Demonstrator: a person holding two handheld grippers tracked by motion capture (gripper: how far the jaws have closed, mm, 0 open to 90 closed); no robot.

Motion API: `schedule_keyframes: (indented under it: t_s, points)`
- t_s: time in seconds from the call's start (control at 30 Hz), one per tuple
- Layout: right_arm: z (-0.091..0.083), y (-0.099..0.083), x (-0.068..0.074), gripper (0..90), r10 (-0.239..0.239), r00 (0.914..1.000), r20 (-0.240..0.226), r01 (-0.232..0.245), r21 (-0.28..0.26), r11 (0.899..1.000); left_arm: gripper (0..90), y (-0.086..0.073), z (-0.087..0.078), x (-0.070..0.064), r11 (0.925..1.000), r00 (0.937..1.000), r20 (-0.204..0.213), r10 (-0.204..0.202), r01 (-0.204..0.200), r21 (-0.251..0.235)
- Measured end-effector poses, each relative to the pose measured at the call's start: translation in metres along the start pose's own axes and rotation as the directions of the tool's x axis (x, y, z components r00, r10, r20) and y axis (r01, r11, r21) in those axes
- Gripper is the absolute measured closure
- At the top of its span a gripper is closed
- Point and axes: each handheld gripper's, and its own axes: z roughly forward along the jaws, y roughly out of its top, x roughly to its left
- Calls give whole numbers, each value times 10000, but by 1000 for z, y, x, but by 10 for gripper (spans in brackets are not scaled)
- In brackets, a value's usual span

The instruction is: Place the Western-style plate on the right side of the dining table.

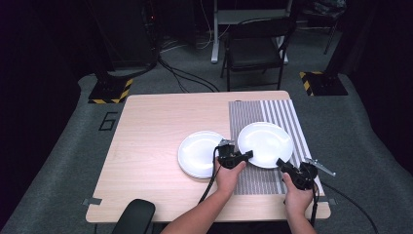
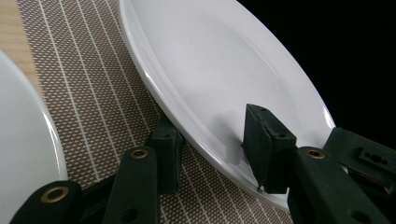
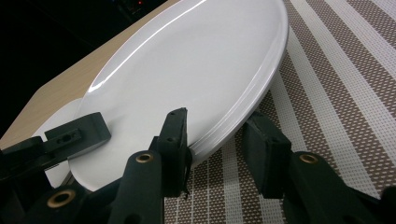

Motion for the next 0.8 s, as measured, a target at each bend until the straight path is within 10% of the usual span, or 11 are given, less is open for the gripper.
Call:
schedule_keyframes:
  t_s: [0.8]
  points:
    - [11, 3, -11, 609, 121, 9999, 80, -122, 99, 9999, 583, 0, 16, 4, 10000, 9999, -154, -15, 16, 34]
